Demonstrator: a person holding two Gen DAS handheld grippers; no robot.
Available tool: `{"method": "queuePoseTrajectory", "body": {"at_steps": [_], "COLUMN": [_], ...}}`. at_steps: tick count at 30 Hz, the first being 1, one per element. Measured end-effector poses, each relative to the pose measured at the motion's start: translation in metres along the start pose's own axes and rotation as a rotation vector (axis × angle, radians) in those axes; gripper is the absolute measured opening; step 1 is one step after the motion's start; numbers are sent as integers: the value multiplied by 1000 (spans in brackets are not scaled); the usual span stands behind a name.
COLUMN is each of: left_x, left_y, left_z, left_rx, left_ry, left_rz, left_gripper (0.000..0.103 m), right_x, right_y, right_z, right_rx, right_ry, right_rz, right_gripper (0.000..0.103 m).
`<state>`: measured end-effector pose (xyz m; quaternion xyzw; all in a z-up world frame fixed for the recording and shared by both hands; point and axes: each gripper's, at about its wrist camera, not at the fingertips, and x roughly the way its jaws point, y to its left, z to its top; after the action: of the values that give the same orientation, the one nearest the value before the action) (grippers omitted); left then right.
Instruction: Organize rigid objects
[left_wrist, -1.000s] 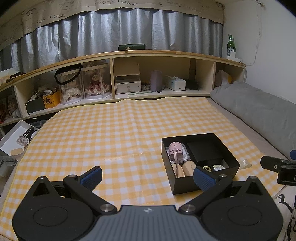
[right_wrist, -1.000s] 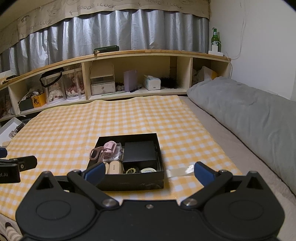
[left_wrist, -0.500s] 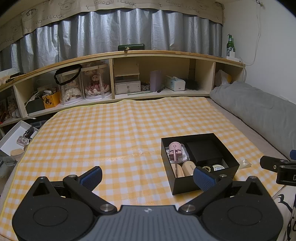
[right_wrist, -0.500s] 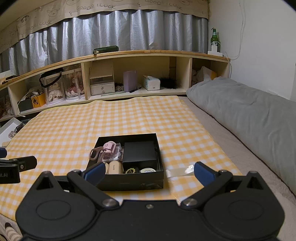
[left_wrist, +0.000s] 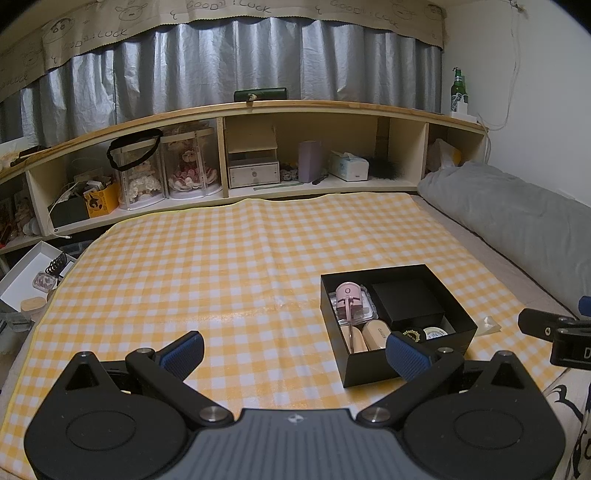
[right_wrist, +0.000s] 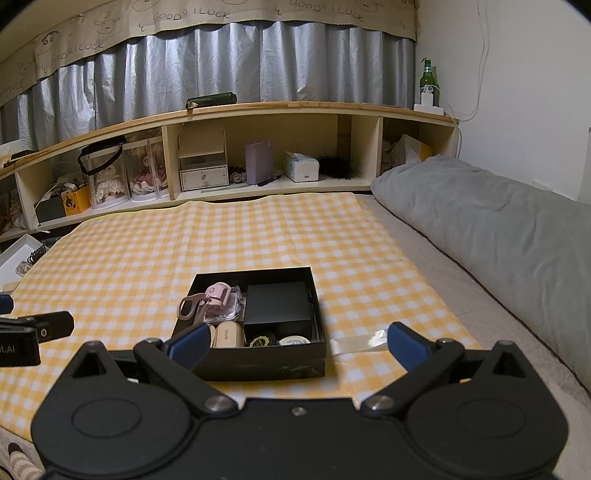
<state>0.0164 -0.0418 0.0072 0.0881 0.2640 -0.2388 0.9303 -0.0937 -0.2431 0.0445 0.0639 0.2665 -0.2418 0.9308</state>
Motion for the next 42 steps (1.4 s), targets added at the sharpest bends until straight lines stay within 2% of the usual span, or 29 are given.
{"method": "queuePoseTrajectory", "body": {"at_steps": [42], "left_x": [0], "left_y": [0], "left_z": [-3], "left_rx": [-2], "left_ry": [6], "left_rz": [-9], "left_gripper": [103], "right_x": [0], "right_y": [0], "right_z": [-1], "right_rx": [-1], "right_ry": [-2], "right_rz": [0], "right_gripper": [103]}}
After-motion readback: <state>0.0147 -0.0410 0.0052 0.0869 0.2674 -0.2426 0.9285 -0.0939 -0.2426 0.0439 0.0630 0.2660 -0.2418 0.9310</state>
